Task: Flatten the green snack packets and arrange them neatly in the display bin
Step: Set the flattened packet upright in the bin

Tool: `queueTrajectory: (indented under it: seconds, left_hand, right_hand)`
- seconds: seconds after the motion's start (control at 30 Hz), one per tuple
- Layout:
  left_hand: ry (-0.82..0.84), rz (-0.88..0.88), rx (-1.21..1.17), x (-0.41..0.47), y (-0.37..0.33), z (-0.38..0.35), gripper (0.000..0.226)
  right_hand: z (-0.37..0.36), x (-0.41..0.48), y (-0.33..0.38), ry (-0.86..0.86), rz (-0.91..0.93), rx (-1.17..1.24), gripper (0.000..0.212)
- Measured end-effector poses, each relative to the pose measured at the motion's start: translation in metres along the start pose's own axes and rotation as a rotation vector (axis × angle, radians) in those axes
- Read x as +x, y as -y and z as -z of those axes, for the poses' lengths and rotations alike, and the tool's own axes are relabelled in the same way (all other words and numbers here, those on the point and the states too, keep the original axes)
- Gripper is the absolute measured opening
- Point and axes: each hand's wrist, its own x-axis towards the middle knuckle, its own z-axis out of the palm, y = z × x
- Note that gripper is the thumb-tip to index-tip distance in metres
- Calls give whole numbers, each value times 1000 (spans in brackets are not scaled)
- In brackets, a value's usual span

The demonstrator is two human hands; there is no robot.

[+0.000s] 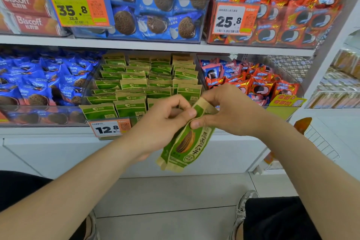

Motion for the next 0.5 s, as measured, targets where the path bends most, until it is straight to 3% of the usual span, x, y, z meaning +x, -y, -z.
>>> queueTrajectory:
  seconds: [0.13,0.3,0.4,0.5]
  left_hand:
    - [72,150,34,-3,-7,0,25]
    - [393,193,76,-2,-4,9,23]
    - [295,192,27,2,1,11,24]
    - [124,134,-15,8,1,13,23]
  right_hand:
    - [2,-1,-7,-62,37,-3,30]
    - [15,-3,-13,-187,46,-241,23]
    - [18,0,-14,-336,-6,-274,29]
    - [23,1,-11,-435,-127,42,33]
